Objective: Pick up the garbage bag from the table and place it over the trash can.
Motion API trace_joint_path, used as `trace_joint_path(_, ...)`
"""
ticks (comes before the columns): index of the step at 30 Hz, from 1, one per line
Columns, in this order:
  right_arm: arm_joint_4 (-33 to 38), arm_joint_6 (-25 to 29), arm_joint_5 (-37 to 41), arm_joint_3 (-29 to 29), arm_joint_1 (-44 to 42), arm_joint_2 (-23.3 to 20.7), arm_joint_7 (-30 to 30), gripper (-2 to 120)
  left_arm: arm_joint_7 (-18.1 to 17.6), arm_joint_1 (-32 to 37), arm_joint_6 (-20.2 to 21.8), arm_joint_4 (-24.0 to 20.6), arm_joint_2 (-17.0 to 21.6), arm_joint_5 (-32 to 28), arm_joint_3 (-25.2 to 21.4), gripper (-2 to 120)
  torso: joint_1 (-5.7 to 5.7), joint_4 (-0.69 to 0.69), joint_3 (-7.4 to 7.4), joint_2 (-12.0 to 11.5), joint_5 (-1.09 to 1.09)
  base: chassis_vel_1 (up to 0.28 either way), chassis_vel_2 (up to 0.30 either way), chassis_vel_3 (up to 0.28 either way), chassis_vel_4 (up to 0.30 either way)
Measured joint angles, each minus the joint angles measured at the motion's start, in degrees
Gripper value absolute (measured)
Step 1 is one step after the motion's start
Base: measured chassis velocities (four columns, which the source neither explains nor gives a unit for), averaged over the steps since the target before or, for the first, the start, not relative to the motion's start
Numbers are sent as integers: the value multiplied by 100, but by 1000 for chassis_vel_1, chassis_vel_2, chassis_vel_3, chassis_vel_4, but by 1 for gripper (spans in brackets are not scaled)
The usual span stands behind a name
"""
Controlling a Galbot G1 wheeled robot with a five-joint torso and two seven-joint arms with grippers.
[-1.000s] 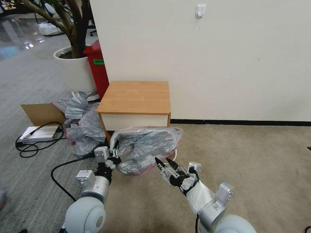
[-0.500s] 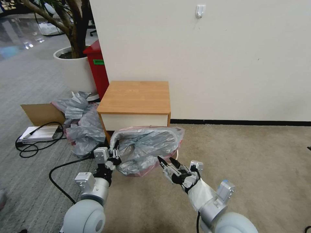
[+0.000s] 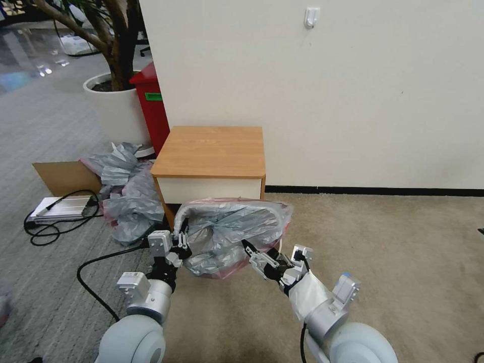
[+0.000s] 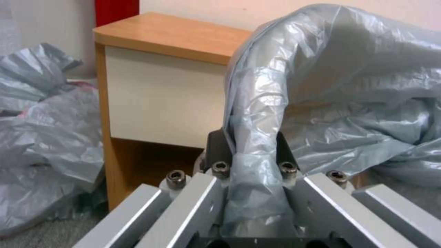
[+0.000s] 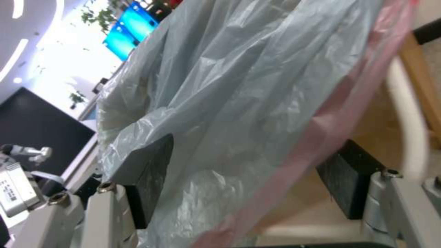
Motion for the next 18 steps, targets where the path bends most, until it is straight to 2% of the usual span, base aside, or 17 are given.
trace_joint_path(6, -170, 287, -34, -36, 68, 28, -472, 70, -3, 26, 8, -16, -9, -96, -23, 3, 0, 1, 0, 0, 0, 0, 0, 0, 0)
trace_joint_path(7, -210, 361, -47, -40, 71, 30, -620, 62, -6, 24, 38, -31, -9, -214, -36, 3, 0, 0, 0, 0, 0, 0, 0, 0, 0)
trace_joint_path(9, -227, 403, -50, -37, 69, 30, -690, 59, -6, 24, 57, -40, -9, -275, -41, 3, 0, 0, 0, 0, -1, 0, 0, 0, 0)
trace_joint_path(12, -354, 584, -47, -1, 63, 23, -1025, 46, -80, 25, 162, -98, -16, -610, -62, 3, 0, 0, 0, 0, 0, 0, 0, 0, 0)
trace_joint_path(13, -354, 584, -47, -1, 63, 23, -1025, 46, -80, 25, 162, -98, -16, -610, -62, 3, 0, 0, 0, 0, 0, 0, 0, 0, 0)
trace_joint_path(15, -495, 732, -41, 37, 54, 35, -1290, 33, -128, 27, 265, -118, -66, -833, -55, 3, 0, 0, 0, 0, 0, 0, 0, 0, 0)
trace_joint_path(16, -495, 732, -41, 37, 54, 35, -1290, 33, -128, 27, 265, -118, -66, -833, -55, 3, 0, 0, 0, 0, 0, 0, 0, 0, 0)
trace_joint_path(18, -531, 778, -39, 47, 32, 48, -1361, 24, -137, 23, 300, -118, -84, -896, -55, 3, 0, 0, 0, 0, 0, 0, 0, 0, 0)
